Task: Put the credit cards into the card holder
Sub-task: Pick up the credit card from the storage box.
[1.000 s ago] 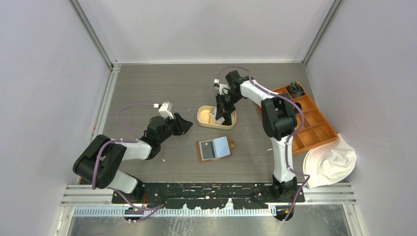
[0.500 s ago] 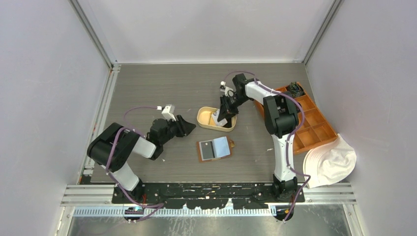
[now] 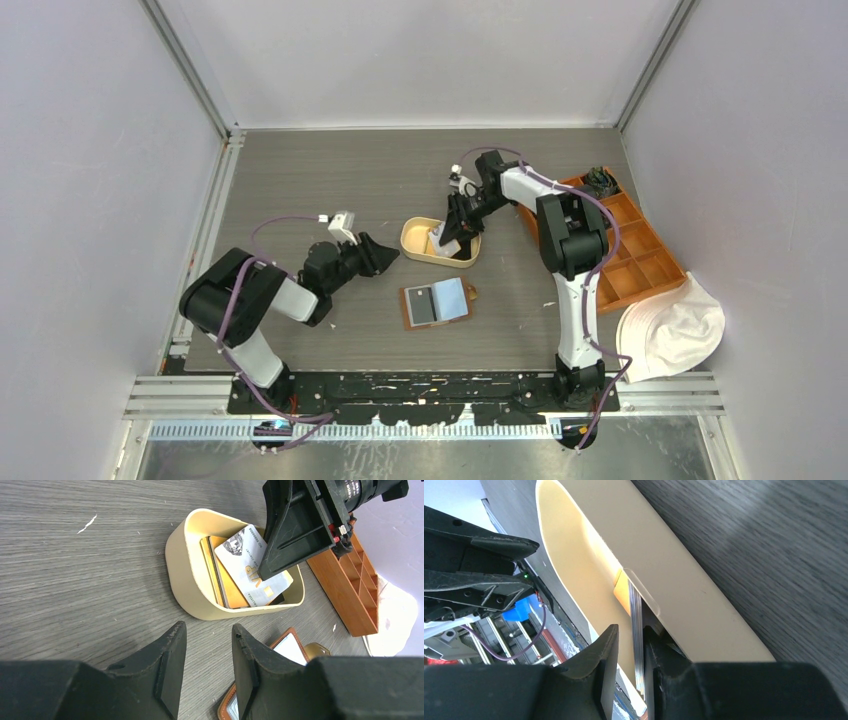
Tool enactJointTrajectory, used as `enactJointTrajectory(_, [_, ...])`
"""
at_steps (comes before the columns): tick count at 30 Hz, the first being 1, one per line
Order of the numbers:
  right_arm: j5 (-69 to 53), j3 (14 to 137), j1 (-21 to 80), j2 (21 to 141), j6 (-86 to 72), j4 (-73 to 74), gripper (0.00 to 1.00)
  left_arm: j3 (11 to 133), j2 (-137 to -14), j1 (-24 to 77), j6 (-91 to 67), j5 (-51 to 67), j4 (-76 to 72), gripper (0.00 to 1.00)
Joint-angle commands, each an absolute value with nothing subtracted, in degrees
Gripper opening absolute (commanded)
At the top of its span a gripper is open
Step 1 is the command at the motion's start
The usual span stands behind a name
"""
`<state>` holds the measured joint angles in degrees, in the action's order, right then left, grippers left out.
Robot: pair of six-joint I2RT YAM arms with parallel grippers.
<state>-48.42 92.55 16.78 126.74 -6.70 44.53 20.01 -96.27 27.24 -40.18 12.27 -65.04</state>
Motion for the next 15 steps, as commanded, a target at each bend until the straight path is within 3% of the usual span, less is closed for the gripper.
enactJointTrajectory(1, [-50.8,92.55,16.2,125.05,-8.04,43.35,0.3,19.51,-96.7,26.94,-40.17,13.05,-70.83,0.39])
enactJointTrajectory(15, [-52.65,91.05,14.85,123.38,-10.42,41.45,0.31,19.21,-97.01,26.96,-40.25,13.08,-71.47,0.39])
